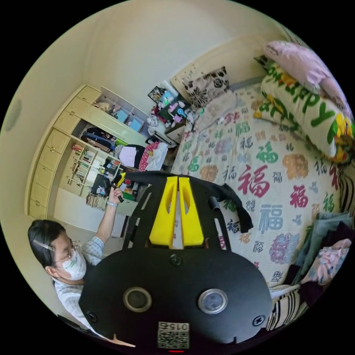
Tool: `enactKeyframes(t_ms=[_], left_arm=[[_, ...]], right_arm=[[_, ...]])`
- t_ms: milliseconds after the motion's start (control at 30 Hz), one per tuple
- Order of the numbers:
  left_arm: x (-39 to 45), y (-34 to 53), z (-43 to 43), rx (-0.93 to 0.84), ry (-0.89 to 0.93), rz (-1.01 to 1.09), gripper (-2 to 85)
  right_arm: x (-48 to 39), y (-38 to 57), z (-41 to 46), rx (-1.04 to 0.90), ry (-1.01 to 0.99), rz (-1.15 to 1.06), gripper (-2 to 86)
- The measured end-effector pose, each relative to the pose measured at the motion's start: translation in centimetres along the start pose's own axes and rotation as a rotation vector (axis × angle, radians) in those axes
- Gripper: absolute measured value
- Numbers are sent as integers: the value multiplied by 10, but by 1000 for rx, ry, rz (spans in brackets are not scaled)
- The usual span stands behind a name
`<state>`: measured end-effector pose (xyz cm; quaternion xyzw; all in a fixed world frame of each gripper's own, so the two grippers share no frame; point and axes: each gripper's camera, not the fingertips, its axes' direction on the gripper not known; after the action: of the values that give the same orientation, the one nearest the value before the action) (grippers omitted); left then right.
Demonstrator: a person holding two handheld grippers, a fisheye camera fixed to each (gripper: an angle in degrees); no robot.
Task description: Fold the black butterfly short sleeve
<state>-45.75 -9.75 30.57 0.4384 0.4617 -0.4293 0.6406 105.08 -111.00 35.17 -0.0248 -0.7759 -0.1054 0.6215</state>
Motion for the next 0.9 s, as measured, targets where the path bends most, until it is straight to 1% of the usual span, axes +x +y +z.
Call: enactKeyframes(t_ms=[67,100,167,233,300,433,500,533,567,600,667,700,767,900], left_arm=[[40,-11,-17,11,35,119,-8],[48,-9,-21,8,41,143,-8],[65,13,-37,-27,51,222,-8],[62,43,-45,-72,55,250,-8],[42,82,-50,-126,69,218,-8],[-41,195,-38,-245,100,12,-8],[-87,248,-25,-296,103,-120,-8],[-117,285,-15,-331,97,-196,-8],[-146,320,-5,-372,34,-269,-8],[-159,337,-1,-393,-5,-295,-8],[-207,402,17,-474,-121,-393,-8],[-218,417,21,-483,-125,-431,-8],[-253,471,33,-524,-175,-522,-7],[-285,530,51,-682,-284,-572,-4]], right_arm=[[-32,-2,-32,28,5,-63,-4],[-49,5,-48,31,0,-103,-4],[-66,26,-68,33,-15,-146,-3],[-70,56,-77,15,-53,-153,-3],[-57,107,-76,-23,-94,-104,-4],[-11,194,-35,-134,-137,74,-3],[31,254,5,-207,-103,227,-3],[43,269,16,-234,-107,275,-3],[66,299,39,-280,-110,364,-4],[89,328,61,-316,-93,451,-4],[120,368,93,-400,-79,555,-4],[135,391,110,-453,-38,597,-3],[152,419,130,-530,-10,646,-3],[174,468,158,-700,59,727,-1]])
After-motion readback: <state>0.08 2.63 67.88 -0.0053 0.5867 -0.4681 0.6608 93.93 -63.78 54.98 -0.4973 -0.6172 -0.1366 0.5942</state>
